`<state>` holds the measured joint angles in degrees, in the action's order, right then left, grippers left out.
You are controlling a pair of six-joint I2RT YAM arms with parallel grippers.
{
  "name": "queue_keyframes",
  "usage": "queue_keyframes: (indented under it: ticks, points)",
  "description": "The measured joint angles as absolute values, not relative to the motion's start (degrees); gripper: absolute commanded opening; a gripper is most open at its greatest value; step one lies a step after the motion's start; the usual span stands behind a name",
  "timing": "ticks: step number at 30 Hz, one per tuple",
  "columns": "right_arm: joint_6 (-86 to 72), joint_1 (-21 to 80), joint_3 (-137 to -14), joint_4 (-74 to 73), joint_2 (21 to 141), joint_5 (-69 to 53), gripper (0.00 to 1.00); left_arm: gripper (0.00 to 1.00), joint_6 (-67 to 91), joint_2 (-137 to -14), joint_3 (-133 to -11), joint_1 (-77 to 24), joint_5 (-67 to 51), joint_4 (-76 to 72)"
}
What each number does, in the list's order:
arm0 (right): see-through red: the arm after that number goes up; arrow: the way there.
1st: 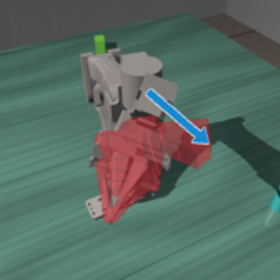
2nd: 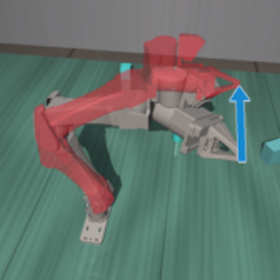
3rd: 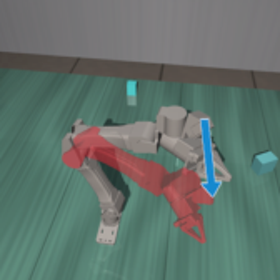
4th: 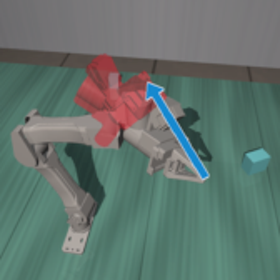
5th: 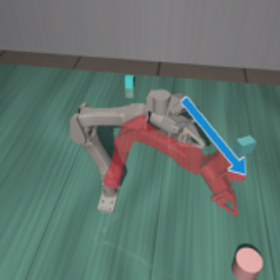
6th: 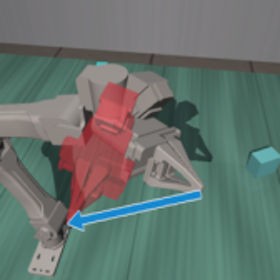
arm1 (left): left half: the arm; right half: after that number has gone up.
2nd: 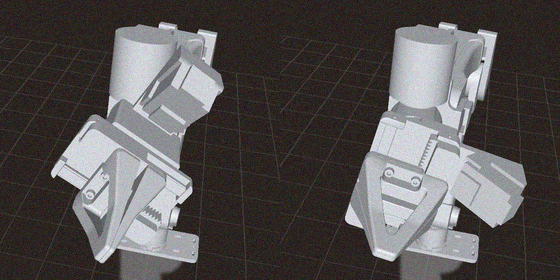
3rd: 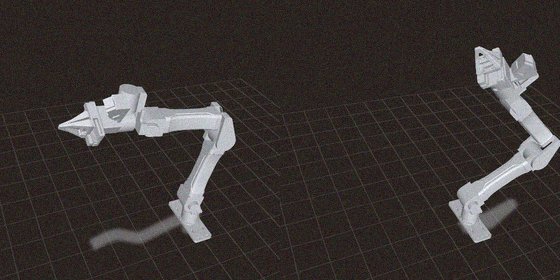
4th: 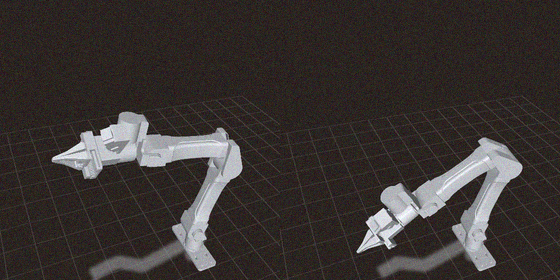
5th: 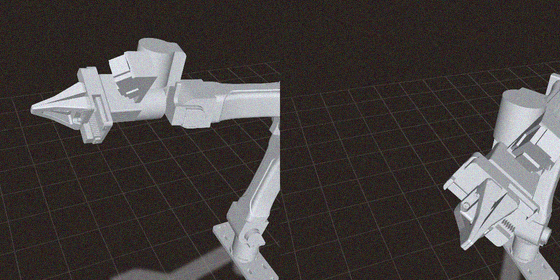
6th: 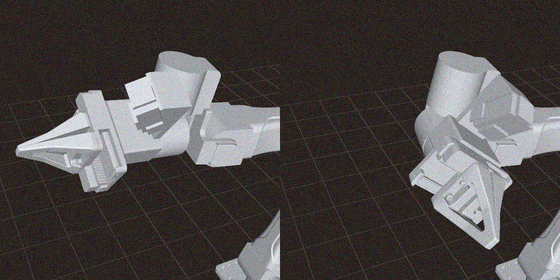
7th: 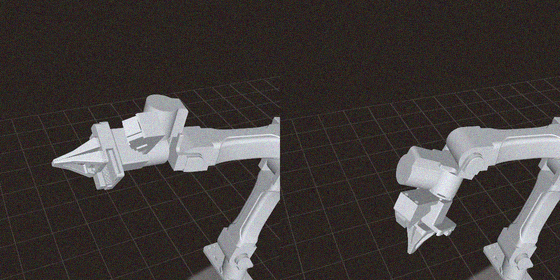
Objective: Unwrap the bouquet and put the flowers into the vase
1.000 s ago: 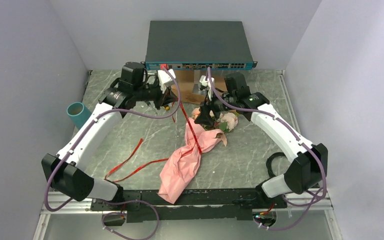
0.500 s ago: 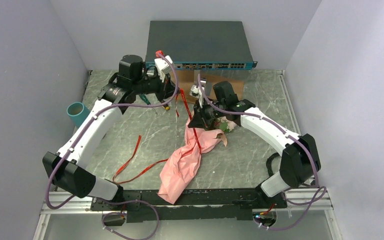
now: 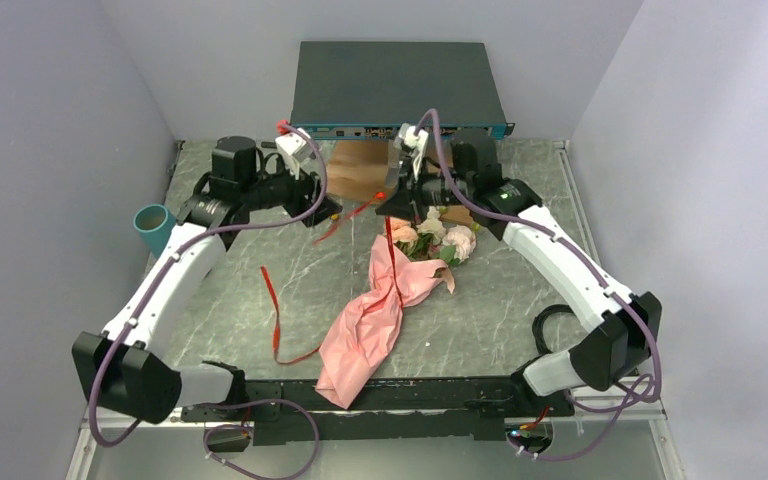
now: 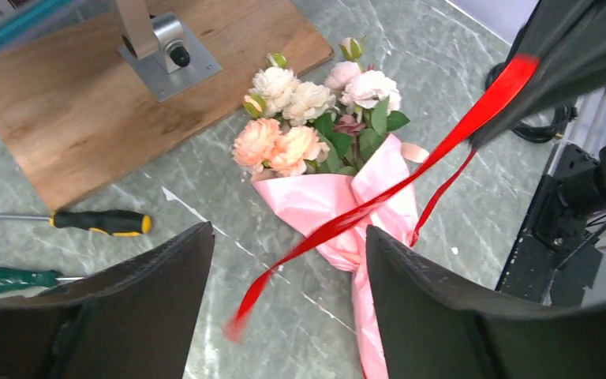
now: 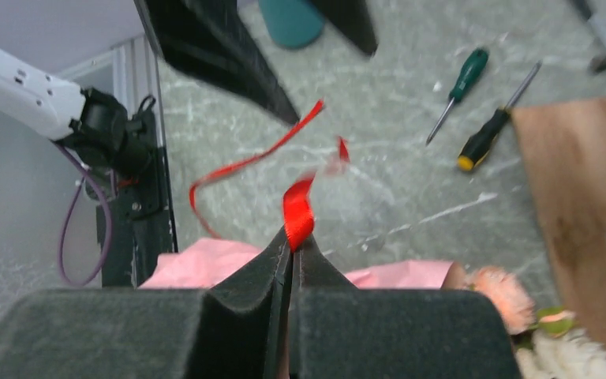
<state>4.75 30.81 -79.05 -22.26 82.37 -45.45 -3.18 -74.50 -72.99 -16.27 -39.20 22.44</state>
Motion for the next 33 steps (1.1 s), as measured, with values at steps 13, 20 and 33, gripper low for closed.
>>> queue_keyframes:
  ticks: [13, 20, 33]
  points:
    - [-1.58, 30.39, -98.8, -21.32, 82.26, -42.54, 0.0, 0.82, -8.43, -60.88, -55.99, -25.15, -41.08, 16.99]
    - [-4.64, 30.3, -107.18, -20.53, 83.99, -41.78, 0.0, 0.82, -9.23, -64.99, -54.11, -33.52, -39.48, 10.13]
    - [-5.67, 26.85, -111.81, -20.53, 84.44, -38.81, 0.0, 0.31, -4.49, -77.14, -54.98, -44.31, -34.52, -0.45]
